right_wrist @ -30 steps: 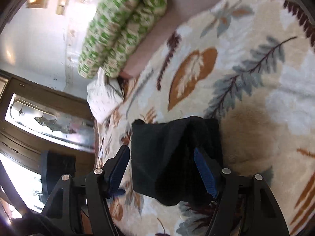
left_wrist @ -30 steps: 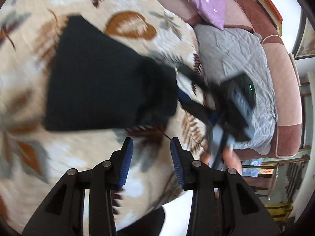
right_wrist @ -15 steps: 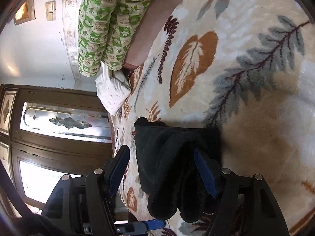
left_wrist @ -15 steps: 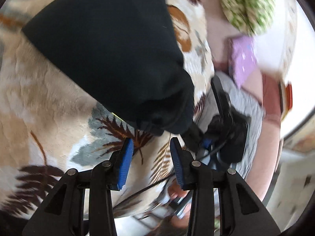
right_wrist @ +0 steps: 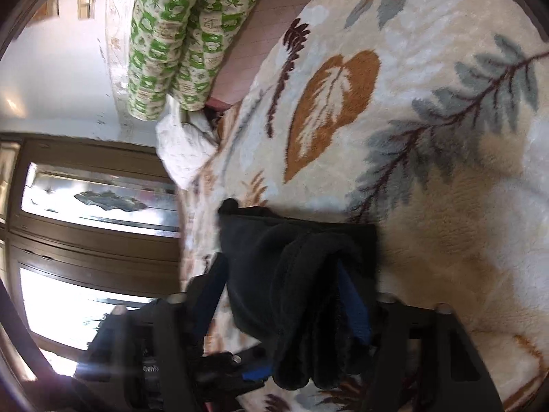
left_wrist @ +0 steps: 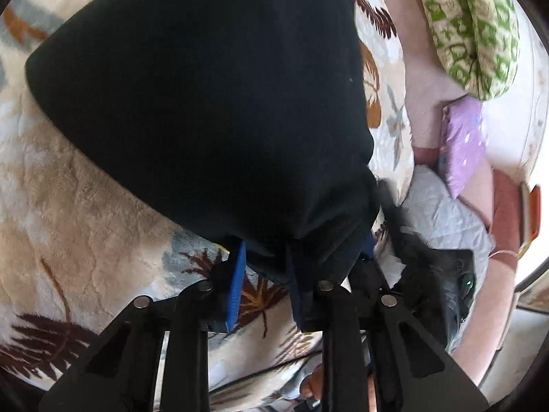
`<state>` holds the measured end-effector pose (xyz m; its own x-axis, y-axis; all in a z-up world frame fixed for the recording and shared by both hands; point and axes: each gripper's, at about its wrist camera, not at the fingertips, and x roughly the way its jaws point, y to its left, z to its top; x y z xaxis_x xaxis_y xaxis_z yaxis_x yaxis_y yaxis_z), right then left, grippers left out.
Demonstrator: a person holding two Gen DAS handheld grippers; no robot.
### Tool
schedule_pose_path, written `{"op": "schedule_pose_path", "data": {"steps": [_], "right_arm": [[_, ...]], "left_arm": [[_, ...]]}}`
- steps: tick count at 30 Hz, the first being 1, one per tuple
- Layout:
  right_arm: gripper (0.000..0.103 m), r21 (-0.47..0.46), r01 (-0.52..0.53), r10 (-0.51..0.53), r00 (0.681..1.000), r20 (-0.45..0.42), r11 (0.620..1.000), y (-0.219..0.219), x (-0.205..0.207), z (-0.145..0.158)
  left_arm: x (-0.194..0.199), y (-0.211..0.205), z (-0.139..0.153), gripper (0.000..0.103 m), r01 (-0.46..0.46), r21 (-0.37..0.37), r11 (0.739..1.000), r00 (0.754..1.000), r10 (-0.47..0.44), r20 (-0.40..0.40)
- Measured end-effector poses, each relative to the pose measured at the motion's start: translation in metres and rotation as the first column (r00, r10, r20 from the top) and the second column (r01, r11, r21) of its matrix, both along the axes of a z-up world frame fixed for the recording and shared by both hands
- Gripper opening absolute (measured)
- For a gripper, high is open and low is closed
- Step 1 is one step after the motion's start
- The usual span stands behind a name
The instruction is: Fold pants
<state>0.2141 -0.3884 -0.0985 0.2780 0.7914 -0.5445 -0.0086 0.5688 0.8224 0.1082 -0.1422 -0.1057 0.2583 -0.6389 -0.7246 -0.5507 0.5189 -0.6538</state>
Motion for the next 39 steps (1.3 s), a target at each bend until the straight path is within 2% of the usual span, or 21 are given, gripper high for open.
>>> {"op": "schedule_pose_path", "data": {"steps": [2, 5, 9, 11, 17, 20, 22, 23, 24, 26, 29, 31, 32, 33, 36, 37, 39], "right_arm": [[0.018, -0.097, -0.011, 0.012, 1.000, 0.016, 0.995, 0.001, 0.000, 0.000], [0.011, -0.159, -0.020, 0.033, 0.997, 0.076, 0.987, 0.004, -0.001, 0.009], [0.009, -0.211, -0.036, 0.076, 0.980, 0.184, 0.977, 0.015, 0.004, 0.034], [0.009, -0.246, -0.047, 0.092, 0.980, 0.175, 0.968, 0.016, 0.009, 0.026], [0.008, -0.249, -0.018, 0.057, 0.987, 0.153, 0.968, -0.003, 0.011, -0.006], [0.019, -0.171, 0.001, 0.022, 0.990, 0.136, 0.985, -0.009, 0.009, -0.007], [0.037, -0.126, 0.011, 0.004, 0.992, 0.124, 0.992, -0.013, 0.003, 0.000], [0.050, -0.111, 0.020, -0.006, 0.992, 0.128, 0.994, -0.016, -0.002, 0.005], [0.057, -0.106, 0.030, -0.016, 0.991, 0.131, 0.994, -0.019, -0.008, 0.010], [0.058, -0.085, 0.049, -0.037, 0.989, 0.142, 0.995, -0.026, -0.024, 0.022], [0.071, -0.063, 0.112, -0.102, 0.985, 0.141, 0.992, -0.040, -0.046, 0.032], [0.073, -0.094, 0.128, -0.114, 0.983, 0.142, 0.987, -0.040, -0.056, 0.036], [0.073, -0.113, 0.126, -0.110, 0.984, 0.139, 0.986, -0.038, -0.059, 0.036], [0.073, -0.131, 0.124, -0.107, 0.985, 0.132, 0.984, -0.033, -0.059, 0.034], [0.073, -0.156, 0.131, -0.111, 0.986, 0.126, 0.979, -0.022, -0.057, 0.028], [0.073, -0.160, 0.135, -0.115, 0.985, 0.127, 0.978, -0.019, -0.055, 0.026], [0.073, -0.149, 0.131, -0.114, 0.986, 0.118, 0.980, -0.015, -0.051, 0.020]], "left_arm": [[0.004, -0.002, 0.004, 0.014, 0.039, -0.005, 0.999, 0.999, -0.039, 0.001], [0.007, -0.005, 0.007, 0.012, 0.046, -0.017, 0.999, 0.999, -0.046, 0.008], [0.015, -0.014, 0.001, 0.011, 0.053, 0.009, 0.999, 0.999, -0.053, -0.003], [0.019, -0.018, 0.000, 0.011, 0.058, 0.023, 0.998, 0.998, -0.058, -0.004], [0.021, -0.026, 0.002, 0.011, 0.090, 0.067, 0.994, 0.996, -0.092, 0.022], [0.024, -0.022, 0.011, 0.011, 0.122, 0.035, 0.992, 0.992, -0.123, 0.018], [0.013, -0.011, 0.019, 0.011, 0.166, 0.028, 0.986, 0.986, -0.166, 0.016], [0.009, -0.007, 0.025, 0.011, 0.188, 0.029, 0.982, 0.982, -0.188, 0.021], [0.005, -0.002, 0.032, 0.011, 0.225, 0.028, 0.974, 0.974, -0.225, 0.026], [-0.001, 0.011, 0.046, 0.011, 0.270, 0.028, 0.962, 0.961, -0.271, 0.052], [-0.001, 0.044, 0.074, 0.011, 0.295, 0.091, 0.951, 0.944, -0.305, 0.123], [0.012, 0.065, 0.090, 0.019, 0.303, 0.171, 0.937, 0.930, -0.330, 0.163], [0.020, 0.073, 0.095, 0.028, 0.314, 0.214, 0.925, 0.921, -0.351, 0.169], [0.028, 0.085, 0.098, 0.036, 0.313, 0.256, 0.914, 0.916, -0.363, 0.174], [0.051, 0.110, 0.101, 0.039, 0.314, 0.350, 0.882, 0.899, -0.395, 0.189], [0.062, 0.115, 0.098, 0.039, 0.328, 0.369, 0.870, 0.892, -0.413, 0.181], [0.075, 0.123, 0.090, 0.043, 0.357, 0.360, 0.862, 0.882, -0.438, 0.175]]}}
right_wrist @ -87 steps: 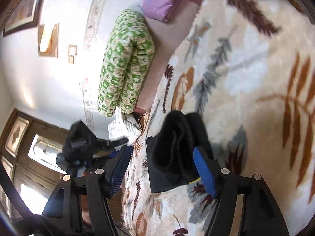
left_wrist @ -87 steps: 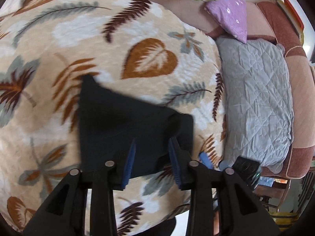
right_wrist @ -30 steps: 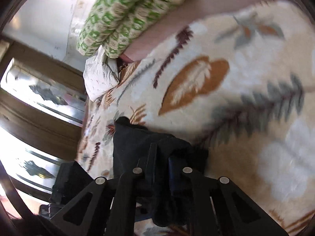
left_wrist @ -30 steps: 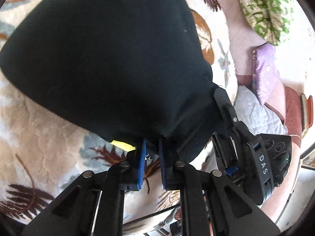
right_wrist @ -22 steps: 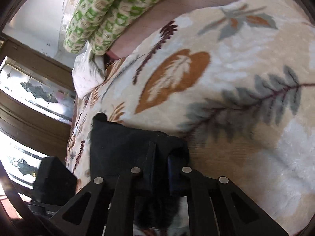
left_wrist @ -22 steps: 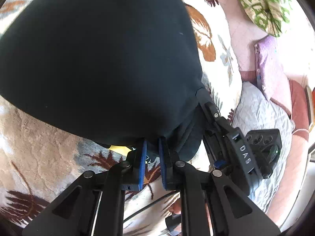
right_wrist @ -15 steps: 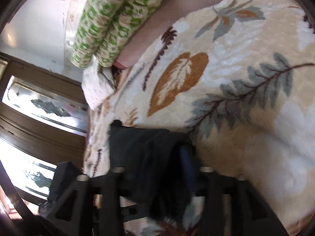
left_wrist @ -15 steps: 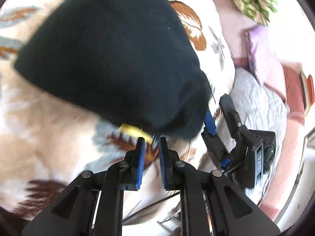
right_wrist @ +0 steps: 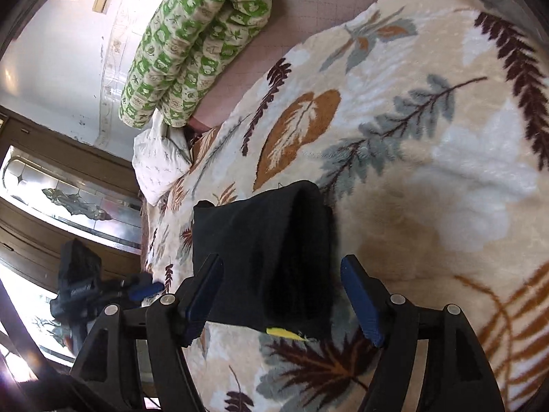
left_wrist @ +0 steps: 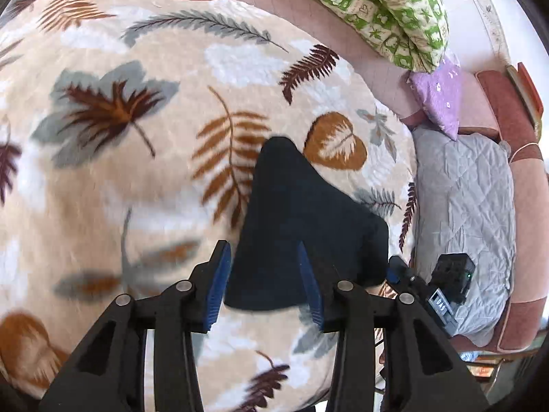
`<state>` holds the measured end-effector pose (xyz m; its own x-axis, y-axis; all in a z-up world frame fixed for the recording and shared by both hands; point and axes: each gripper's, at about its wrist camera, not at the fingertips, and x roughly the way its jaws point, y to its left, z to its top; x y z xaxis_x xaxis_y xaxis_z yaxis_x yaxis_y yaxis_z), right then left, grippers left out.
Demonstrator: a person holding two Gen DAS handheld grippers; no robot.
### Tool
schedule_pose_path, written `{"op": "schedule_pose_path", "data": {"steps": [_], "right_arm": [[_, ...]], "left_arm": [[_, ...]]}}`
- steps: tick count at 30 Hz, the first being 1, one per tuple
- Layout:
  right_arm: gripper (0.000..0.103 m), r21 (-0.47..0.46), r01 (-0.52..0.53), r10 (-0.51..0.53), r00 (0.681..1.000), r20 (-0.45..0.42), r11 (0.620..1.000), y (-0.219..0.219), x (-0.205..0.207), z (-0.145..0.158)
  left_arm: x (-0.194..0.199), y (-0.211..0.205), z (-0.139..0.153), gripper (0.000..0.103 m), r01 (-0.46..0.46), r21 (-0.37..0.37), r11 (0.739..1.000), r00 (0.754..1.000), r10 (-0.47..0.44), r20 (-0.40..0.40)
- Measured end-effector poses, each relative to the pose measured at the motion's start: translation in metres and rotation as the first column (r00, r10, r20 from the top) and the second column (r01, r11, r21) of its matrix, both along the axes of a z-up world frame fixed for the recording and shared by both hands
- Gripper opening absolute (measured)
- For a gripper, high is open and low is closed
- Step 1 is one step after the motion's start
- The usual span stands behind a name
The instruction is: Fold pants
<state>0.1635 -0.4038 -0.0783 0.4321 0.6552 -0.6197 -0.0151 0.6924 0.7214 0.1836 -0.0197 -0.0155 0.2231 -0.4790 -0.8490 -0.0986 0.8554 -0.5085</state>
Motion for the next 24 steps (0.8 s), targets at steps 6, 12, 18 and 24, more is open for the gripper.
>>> {"op": "schedule_pose_path", "data": {"steps": [6, 12, 18, 24], "right_arm": [[0.074, -0.021, -0.030, 0.030, 0.999, -0.017, 0.999, 0.012, 0.010, -0.012], [0.074, -0.010, -0.078, 0.078, 0.997, -0.020, 0.997, 0.019, 0.015, -0.020], [0.060, -0.074, -0.124, 0.126, 0.992, 0.018, 0.989, 0.011, 0.012, -0.029], [0.059, -0.007, -0.128, 0.128, 0.990, 0.053, 0.992, 0.002, 0.013, -0.031]], "left_arm": [[0.012, -0.014, -0.037, 0.045, 0.114, -0.004, 0.993, 0.992, -0.114, -0.047], [0.019, -0.024, -0.059, 0.045, 0.135, -0.046, 0.990, 0.988, -0.138, -0.063], [0.024, -0.023, -0.072, 0.051, 0.154, -0.088, 0.984, 0.984, -0.161, -0.081], [0.031, -0.032, -0.077, 0.061, 0.164, -0.129, 0.978, 0.982, -0.174, -0.069]]}}
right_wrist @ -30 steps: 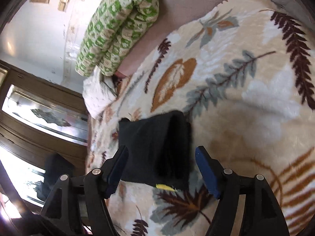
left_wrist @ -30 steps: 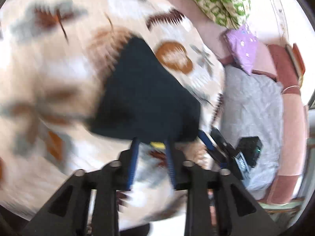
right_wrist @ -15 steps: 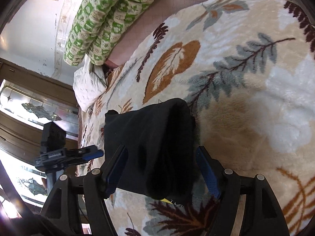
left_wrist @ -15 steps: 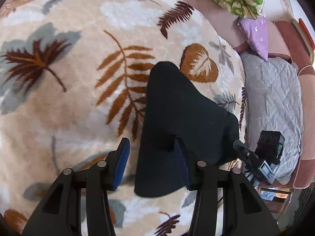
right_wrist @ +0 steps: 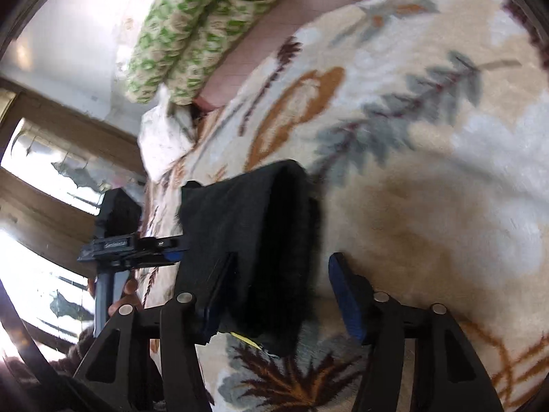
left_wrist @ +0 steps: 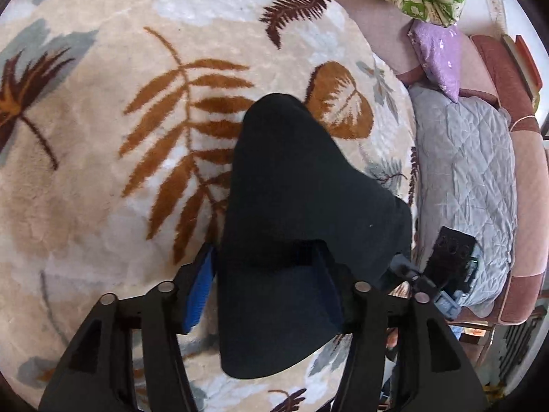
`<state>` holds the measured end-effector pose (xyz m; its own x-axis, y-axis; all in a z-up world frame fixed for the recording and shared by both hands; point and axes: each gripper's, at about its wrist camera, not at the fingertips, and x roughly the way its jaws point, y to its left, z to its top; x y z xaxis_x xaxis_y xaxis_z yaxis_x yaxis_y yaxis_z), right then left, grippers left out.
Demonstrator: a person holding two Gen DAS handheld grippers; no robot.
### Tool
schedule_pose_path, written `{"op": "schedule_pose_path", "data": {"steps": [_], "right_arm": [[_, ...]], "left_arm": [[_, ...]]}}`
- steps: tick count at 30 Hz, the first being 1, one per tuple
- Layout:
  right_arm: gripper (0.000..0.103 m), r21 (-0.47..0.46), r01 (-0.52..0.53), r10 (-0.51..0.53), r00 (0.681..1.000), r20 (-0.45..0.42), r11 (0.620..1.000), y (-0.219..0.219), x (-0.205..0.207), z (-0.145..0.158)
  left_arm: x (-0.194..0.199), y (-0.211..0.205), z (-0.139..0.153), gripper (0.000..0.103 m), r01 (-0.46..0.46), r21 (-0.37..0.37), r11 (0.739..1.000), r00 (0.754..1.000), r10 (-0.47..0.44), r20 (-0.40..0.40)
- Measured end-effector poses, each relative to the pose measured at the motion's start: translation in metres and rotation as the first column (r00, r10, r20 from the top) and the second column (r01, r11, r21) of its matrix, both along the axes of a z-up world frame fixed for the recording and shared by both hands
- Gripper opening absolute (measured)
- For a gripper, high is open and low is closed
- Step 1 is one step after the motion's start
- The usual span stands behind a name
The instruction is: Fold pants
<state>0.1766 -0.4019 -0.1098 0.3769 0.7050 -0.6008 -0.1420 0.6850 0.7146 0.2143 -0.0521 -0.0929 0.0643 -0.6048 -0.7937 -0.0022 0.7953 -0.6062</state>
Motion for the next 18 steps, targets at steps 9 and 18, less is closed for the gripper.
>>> {"op": "schedule_pose_path", "data": {"steps": [9, 18], "right_arm": [[0.061, -0.040, -0.085, 0.084, 0.996, -0.023, 0.996, 0.018, 0.010, -0.007], [0.038, -0.042, 0.002, -0.002, 1.000, -0.011, 0.999, 0.026, -0.008, -0.001]], "left_arm": [[0.002, -0.013, -0.001, 0.056, 0.047, 0.000, 0.999, 0.997, -0.047, 0.059], [-0.019, -0.024, 0.030, 0.013, 0.117, 0.146, 0.982, 0.967, -0.146, 0.207]]}}
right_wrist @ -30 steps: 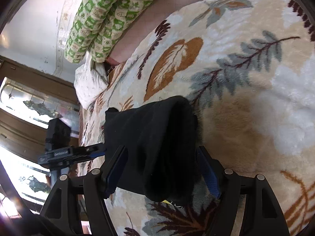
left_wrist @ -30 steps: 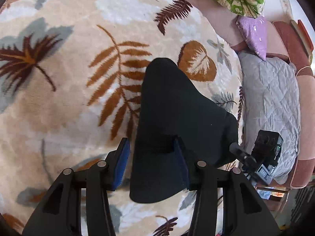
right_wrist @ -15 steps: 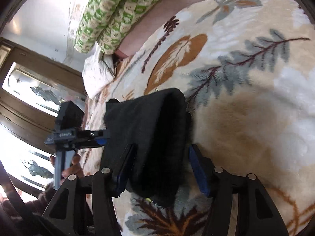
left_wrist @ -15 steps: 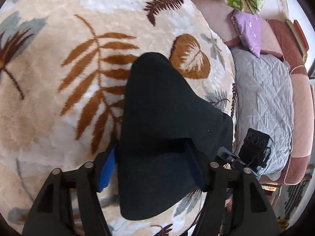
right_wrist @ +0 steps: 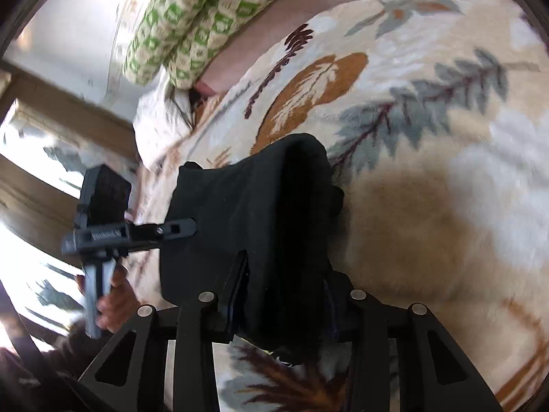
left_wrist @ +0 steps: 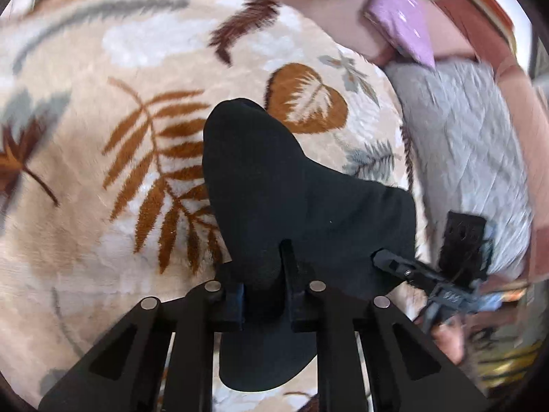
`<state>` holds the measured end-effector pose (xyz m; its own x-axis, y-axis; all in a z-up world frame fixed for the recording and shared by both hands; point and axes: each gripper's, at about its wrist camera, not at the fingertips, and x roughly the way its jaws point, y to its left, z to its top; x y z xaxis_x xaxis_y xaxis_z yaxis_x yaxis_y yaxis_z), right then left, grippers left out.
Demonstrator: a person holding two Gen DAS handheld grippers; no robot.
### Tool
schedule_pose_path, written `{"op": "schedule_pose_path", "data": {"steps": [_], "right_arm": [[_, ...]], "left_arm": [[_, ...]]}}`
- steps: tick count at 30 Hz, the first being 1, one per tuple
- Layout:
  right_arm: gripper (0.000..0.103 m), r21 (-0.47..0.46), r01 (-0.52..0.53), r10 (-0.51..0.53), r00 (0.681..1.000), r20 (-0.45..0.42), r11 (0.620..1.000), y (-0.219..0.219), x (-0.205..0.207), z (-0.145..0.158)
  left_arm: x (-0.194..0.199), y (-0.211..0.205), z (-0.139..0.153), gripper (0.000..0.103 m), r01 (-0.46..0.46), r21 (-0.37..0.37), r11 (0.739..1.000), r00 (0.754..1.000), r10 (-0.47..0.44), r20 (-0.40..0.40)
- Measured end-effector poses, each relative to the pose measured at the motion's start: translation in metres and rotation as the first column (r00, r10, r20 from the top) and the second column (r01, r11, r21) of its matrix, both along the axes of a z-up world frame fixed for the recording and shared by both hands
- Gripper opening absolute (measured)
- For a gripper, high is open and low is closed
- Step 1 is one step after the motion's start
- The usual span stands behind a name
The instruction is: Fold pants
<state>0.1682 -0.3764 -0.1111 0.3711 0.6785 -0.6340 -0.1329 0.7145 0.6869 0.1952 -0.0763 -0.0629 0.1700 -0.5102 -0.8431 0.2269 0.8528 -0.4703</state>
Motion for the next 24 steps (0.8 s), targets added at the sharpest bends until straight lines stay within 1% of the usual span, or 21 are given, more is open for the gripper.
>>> {"op": "schedule_pose_path", "data": {"steps": [2, 3, 7, 8, 10, 12, 15, 18, 21, 24], "right_arm": [[0.037, 0.000, 0.020, -0.020, 1.000, 0.004, 1.000, 0.003, -0.009, 0.003], [0.036, 0.009, 0.042, -0.042, 0.999, 0.004, 0.999, 0.003, -0.014, 0.005], [0.036, 0.042, 0.068, -0.069, 0.998, 0.014, 0.997, 0.010, -0.031, 0.017], [0.036, 0.038, 0.069, -0.070, 0.997, 0.016, 0.997, 0.014, -0.036, 0.020], [0.036, 0.032, 0.064, -0.065, 0.998, 0.016, 0.997, 0.027, -0.041, 0.025], [0.036, 0.045, 0.065, -0.067, 0.997, 0.027, 0.997, 0.037, -0.044, 0.031], [0.036, 0.077, 0.058, -0.062, 0.997, 0.047, 0.995, 0.060, -0.044, 0.042], [0.036, 0.088, 0.029, -0.035, 0.997, 0.066, 0.996, 0.088, -0.037, 0.053], [0.036, 0.100, 0.009, -0.017, 0.997, 0.080, 0.995, 0.115, -0.024, 0.059], [0.036, 0.096, -0.014, 0.008, 0.998, 0.066, 0.995, 0.145, -0.006, 0.051]], "left_arm": [[-0.009, -0.004, 0.009, 0.012, 0.016, 0.038, 0.999, 0.999, -0.017, 0.036], [-0.013, -0.002, 0.012, 0.012, 0.017, 0.042, 0.999, 0.999, -0.019, 0.044], [-0.023, 0.014, 0.023, 0.012, -0.002, 0.028, 1.000, 0.999, 0.001, 0.035], [-0.026, 0.018, 0.025, 0.012, -0.010, 0.029, 1.000, 0.999, 0.009, 0.037], [-0.031, 0.031, 0.033, 0.012, -0.032, 0.032, 0.999, 0.998, 0.031, 0.050], [-0.034, 0.046, 0.040, 0.012, -0.057, 0.031, 0.998, 0.997, 0.055, 0.056], [-0.031, 0.077, 0.052, 0.012, -0.103, 0.015, 0.995, 0.993, 0.102, 0.056], [-0.022, 0.106, 0.061, 0.012, -0.144, 0.012, 0.989, 0.988, 0.143, 0.063], [-0.011, 0.131, 0.056, 0.012, -0.178, 0.043, 0.983, 0.982, 0.175, 0.065], [0.002, 0.152, 0.037, 0.013, -0.200, 0.082, 0.976, 0.980, 0.198, 0.034]]}}
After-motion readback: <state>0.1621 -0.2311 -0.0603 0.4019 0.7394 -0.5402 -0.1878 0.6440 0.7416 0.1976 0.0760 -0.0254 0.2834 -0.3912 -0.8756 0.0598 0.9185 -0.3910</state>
